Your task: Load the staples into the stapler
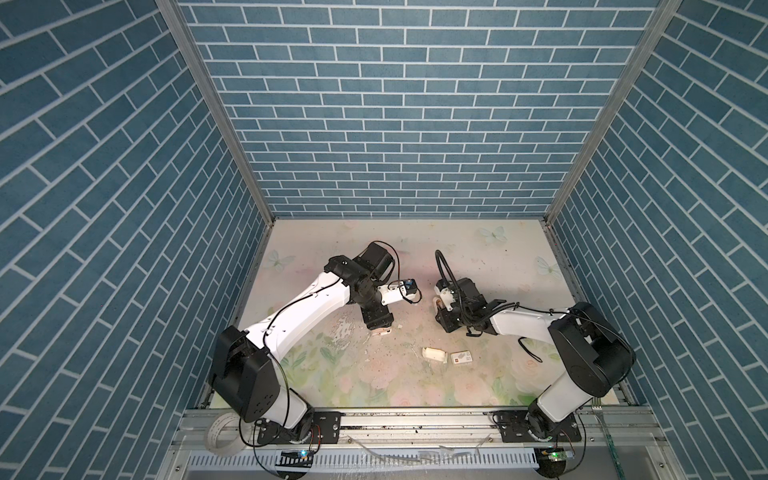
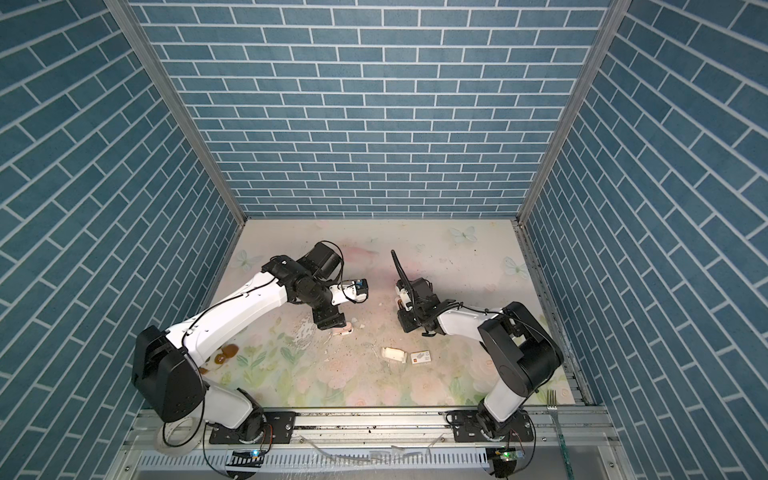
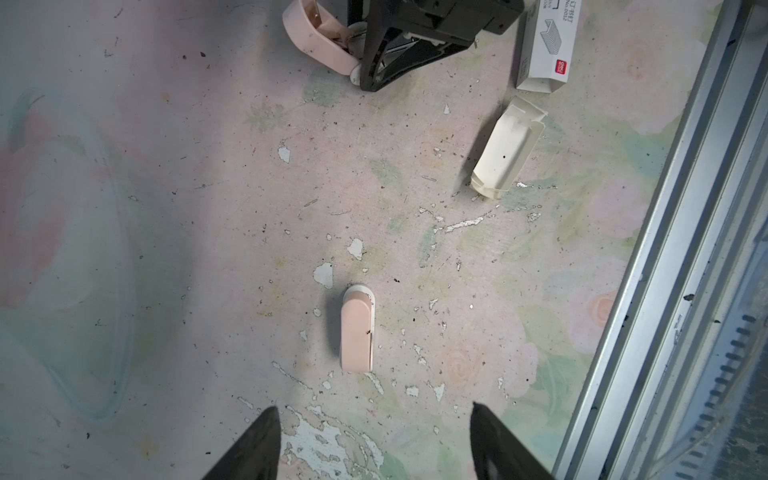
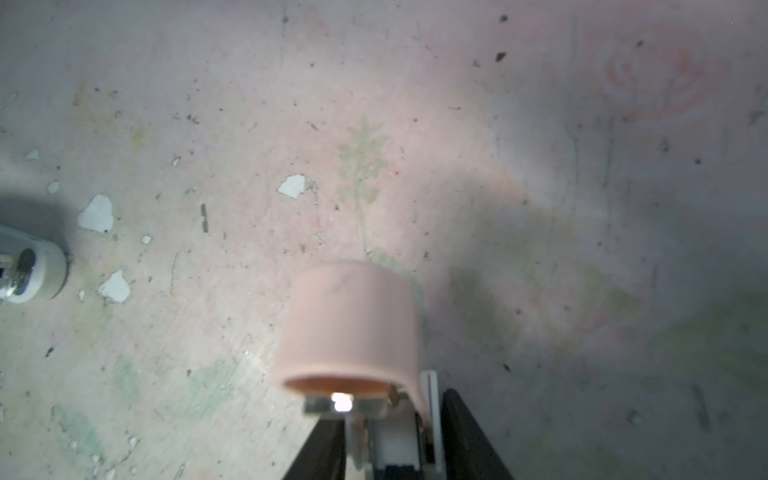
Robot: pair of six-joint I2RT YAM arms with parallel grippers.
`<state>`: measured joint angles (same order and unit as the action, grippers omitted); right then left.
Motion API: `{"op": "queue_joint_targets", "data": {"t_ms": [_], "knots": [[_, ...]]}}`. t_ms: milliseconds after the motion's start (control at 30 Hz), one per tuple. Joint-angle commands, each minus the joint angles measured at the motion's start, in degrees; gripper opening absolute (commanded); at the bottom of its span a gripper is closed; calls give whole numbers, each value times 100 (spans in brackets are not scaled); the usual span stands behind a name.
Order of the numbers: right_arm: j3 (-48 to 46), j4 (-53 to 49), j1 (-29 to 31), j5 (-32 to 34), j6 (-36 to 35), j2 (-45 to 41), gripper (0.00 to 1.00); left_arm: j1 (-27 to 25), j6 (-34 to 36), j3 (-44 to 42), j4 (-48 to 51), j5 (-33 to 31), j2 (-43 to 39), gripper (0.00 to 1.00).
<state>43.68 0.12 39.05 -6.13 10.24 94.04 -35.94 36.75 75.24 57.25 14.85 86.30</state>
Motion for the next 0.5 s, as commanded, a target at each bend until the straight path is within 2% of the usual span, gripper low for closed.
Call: {"op": "queue_joint_targets", "data": {"t_ms": [0, 200, 467], "knots": [[207, -339, 195, 290, -263, 182, 43, 43, -27, -129, -30, 40, -81, 74], [222, -407, 349, 626, -205, 233, 49, 44, -28, -185, -75, 101, -52, 73], [150, -611, 349, 857, -35, -407, 54, 44, 16, -176, -116, 193, -4, 73]]}}
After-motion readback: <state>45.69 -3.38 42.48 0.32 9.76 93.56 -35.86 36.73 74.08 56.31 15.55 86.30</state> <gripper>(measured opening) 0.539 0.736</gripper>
